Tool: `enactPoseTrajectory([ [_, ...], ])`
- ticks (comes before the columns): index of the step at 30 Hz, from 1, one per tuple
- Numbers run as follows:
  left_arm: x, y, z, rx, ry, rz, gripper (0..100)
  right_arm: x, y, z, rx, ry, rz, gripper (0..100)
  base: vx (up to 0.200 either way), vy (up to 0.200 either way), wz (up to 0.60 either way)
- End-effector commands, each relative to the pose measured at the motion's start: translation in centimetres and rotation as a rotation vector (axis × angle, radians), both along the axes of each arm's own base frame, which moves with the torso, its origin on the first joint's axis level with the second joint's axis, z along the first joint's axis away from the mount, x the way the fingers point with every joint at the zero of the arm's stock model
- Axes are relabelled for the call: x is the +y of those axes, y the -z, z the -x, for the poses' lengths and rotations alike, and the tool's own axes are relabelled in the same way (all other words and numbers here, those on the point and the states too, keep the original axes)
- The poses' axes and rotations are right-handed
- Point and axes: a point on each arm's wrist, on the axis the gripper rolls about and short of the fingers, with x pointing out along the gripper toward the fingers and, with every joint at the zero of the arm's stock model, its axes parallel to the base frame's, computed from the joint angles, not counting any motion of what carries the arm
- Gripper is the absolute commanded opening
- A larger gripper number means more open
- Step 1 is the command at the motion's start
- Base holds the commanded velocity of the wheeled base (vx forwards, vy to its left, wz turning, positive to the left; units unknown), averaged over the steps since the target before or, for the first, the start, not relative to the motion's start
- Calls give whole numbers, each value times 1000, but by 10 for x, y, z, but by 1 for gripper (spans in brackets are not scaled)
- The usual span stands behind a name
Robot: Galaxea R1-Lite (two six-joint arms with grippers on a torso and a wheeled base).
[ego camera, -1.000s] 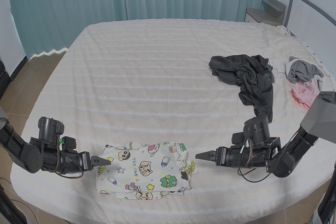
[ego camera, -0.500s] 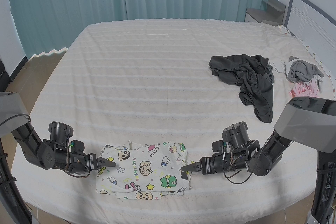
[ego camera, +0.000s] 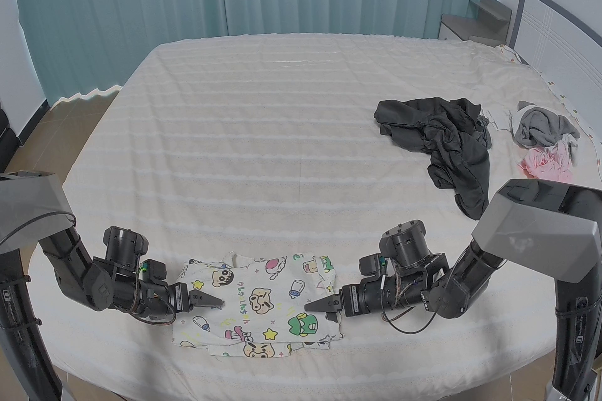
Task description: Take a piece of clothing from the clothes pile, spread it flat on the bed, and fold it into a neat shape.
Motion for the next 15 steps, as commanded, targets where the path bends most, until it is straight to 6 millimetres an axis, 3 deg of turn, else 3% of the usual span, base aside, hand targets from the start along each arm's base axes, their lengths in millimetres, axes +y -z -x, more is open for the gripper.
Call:
enactPoseTrajectory([
  [1, -9, -1, -3, -6, 2, 18, 100, 16, 10, -1, 11, -28, -3, 100, 0, 0, 0],
  [7, -17, -6, -7, -26, -33, 52, 100, 38, 8, 4, 17, -47, -27, 100, 0, 0, 0],
  [8, -17, -6, -7, -25, -35, 55, 100, 40, 9, 3, 23, -42, -31, 0, 0, 0, 0],
  [10, -19, -6, -6, -22, -35, 58, 100, 42, 9, 4, 37, -37, -40, 0, 0, 0, 0],
  [11, -20, -6, -6, -18, -37, 60, 0, 43, 7, 4, 48, -27, -50, 0, 0, 0, 0],
  [15, -20, -6, -3, -7, -40, 62, 0, 42, 0, 3, 58, -3, -79, 0, 0, 0, 0],
])
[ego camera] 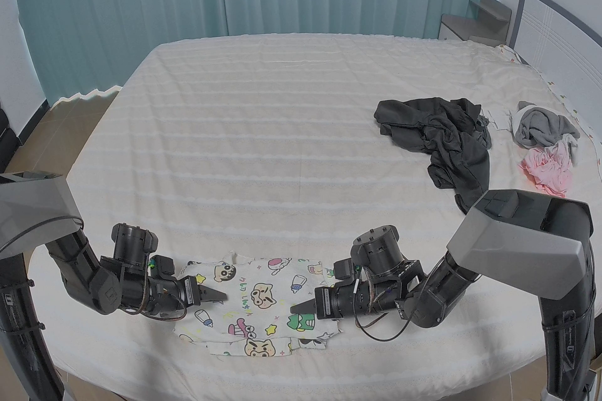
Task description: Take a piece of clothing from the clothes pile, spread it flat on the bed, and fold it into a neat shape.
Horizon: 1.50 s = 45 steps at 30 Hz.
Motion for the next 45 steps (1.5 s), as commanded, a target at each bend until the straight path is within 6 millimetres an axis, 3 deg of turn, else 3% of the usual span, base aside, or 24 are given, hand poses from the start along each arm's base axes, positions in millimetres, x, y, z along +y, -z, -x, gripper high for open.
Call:
enactPoseTrajectory([
  [1, -2, -5, 5, -2, 2, 3, 0, 0, -14, 1, 0, 28, -53, 0, 0, 0, 0],
  [6, -2, -14, 11, -19, -10, -5, 0, -1, -30, 4, 3, 69, -136, 0, 0, 0, 0],
  [10, -10, -35, 12, -31, -119, 27, 0, -8, -41, 17, -9, 69, -166, 0, 0, 0, 0],
  [14, -17, -49, 16, -58, -112, 54, 0, -14, -49, 24, -12, 70, -168, 0, 0, 0, 0],
  [24, -33, -60, 22, -54, -53, 53, 0, -29, -64, 41, -27, 73, -171, 0, 0, -160, 0],
  [45, -75, -71, 25, -71, 17, 85, 0, -57, -72, 54, -66, 119, -182, 0, 0, -200, 0],
])
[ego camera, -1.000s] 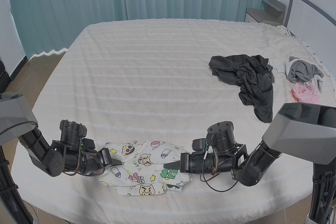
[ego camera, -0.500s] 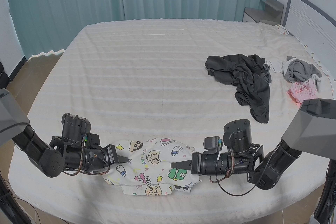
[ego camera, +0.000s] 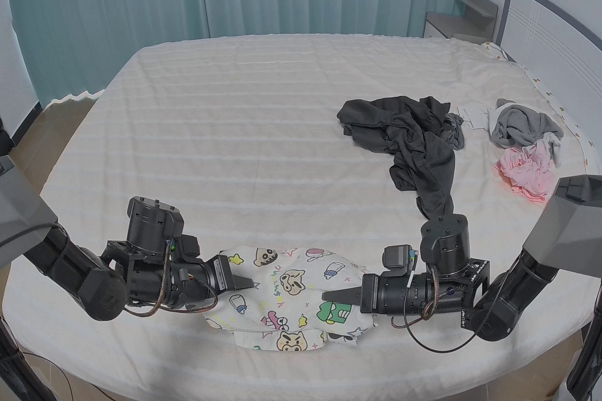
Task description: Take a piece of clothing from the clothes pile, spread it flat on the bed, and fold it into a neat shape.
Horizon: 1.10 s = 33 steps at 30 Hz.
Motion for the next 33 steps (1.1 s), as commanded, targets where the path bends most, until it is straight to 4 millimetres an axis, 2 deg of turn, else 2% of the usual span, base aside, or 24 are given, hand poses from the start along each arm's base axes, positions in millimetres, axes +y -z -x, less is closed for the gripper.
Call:
enactPoseTrajectory([
  [1, -9, 0, 0, -5, 27, 3, 0, -8, -6, 2, -11, 12, -2, 0, 0, -200, 0],
  [16, -15, 9, -1, 11, 24, -25, 0, -14, 3, 1, 16, 32, 21, 0, 0, -200, 0],
  [20, -13, 14, 0, 21, 11, -45, 0, -16, 13, 2, 39, 31, 47, 0, 0, 0, 0],
  [26, -13, 28, -3, 41, -29, -100, 0, -15, 42, 1, 34, 38, 148, 0, 0, 0, 0],
  [29, -13, 28, -2, 44, -30, -103, 0, -13, 45, 2, 37, 34, 160, 0, 0, 0, 0],
  [30, -12, 36, 0, 75, -30, -120, 0, -13, 49, 2, 46, 34, 172, 0, 0, 0, 0],
  [33, -10, 42, 3, 93, -39, -138, 0, -14, 52, 3, 56, 31, 181, 0, 0, 0, 0],
])
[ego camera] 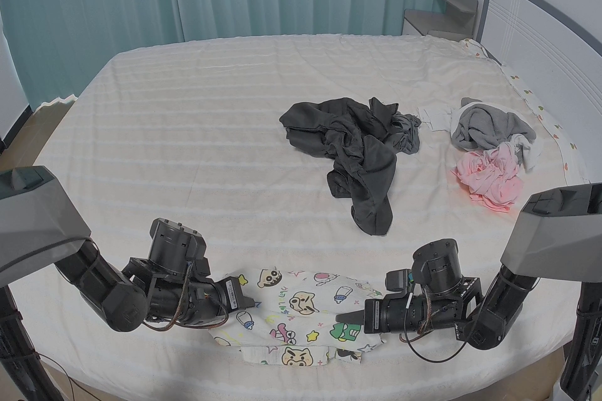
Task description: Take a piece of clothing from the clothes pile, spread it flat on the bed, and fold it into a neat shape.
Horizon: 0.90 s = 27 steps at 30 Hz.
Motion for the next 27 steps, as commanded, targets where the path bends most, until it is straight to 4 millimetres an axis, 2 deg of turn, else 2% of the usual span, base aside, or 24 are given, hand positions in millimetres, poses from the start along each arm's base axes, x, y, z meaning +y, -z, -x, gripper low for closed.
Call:
enactPoseTrajectory([
  [1, 3, 14, 3, 46, -14, -37, 0, -1, 11, 2, 33, -2, 25, 0, 0, 0, 0],
  [3, 4, 21, 6, 66, -27, -61, 0, -2, 14, 3, 39, -7, 35, 0, 0, 0, 0],
  [4, 4, 23, 6, 71, -29, -66, 100, -2, 15, 4, 39, -9, 39, 100, 0, 0, 0],
  [11, 9, 30, 10, 104, -42, -87, 100, -5, 14, 11, 47, -23, 79, 100, 0, 0, 0],
  [20, 16, 40, 24, 142, -72, -169, 100, -8, 17, 14, 27, 62, 192, 100, 0, 0, 0],
  [21, 17, 45, 27, 152, -78, -203, 100, -10, 17, 15, 25, 72, 244, 100, 0, 0, 0],
  [27, 20, 46, 30, 132, -79, -259, 100, -10, 23, 18, 4, 117, 495, 100, 0, 0, 0],
])
